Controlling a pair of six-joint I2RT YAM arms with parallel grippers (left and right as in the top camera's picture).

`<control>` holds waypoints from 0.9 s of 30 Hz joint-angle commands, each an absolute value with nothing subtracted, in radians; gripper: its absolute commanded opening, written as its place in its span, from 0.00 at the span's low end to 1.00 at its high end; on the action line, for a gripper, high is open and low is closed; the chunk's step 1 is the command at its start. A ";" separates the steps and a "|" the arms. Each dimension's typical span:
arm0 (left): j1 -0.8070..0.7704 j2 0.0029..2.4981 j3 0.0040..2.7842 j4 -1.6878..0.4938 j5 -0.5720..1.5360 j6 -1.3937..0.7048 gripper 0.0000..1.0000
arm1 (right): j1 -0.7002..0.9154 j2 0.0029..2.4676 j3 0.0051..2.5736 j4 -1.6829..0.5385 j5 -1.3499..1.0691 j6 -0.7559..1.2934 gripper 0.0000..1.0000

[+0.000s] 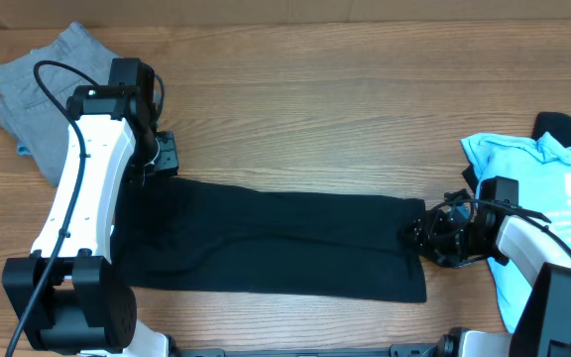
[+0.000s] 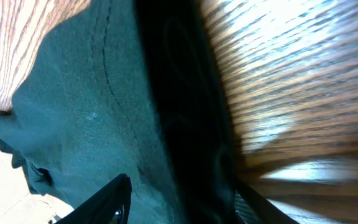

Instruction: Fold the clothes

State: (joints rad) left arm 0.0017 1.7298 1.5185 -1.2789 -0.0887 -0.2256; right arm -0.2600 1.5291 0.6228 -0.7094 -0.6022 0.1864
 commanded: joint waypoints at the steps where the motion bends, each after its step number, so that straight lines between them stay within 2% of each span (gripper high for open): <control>1: 0.006 1.729 1.540 -1.278 -0.077 -0.202 0.46 | -0.248 1.552 0.591 -0.704 -0.532 0.229 0.49; 5: 0.006 1.729 1.540 -1.278 -0.077 -0.202 0.46 | -0.248 1.552 0.591 -0.701 -0.487 0.266 0.40; 8: 0.006 1.729 1.540 -1.279 -0.077 -0.202 0.46 | -0.248 1.551 0.592 -0.700 -0.488 0.262 0.13; 10: 0.006 1.729 1.540 -1.279 -0.077 -0.201 0.46 | -0.250 1.551 0.605 -0.708 -0.487 0.257 0.04; 16: 0.007 1.729 1.540 -1.283 -0.077 -0.179 0.45 | -0.253 1.533 0.759 -0.816 -0.460 0.255 0.04; 24: 0.047 1.729 1.570 -1.297 -0.077 -0.179 0.47 | -0.265 1.509 1.125 -1.122 -0.167 0.259 0.04; 27: 0.073 1.729 1.590 -1.308 -0.075 -0.179 0.46 | -0.265 1.509 1.227 -1.194 -0.147 0.259 0.04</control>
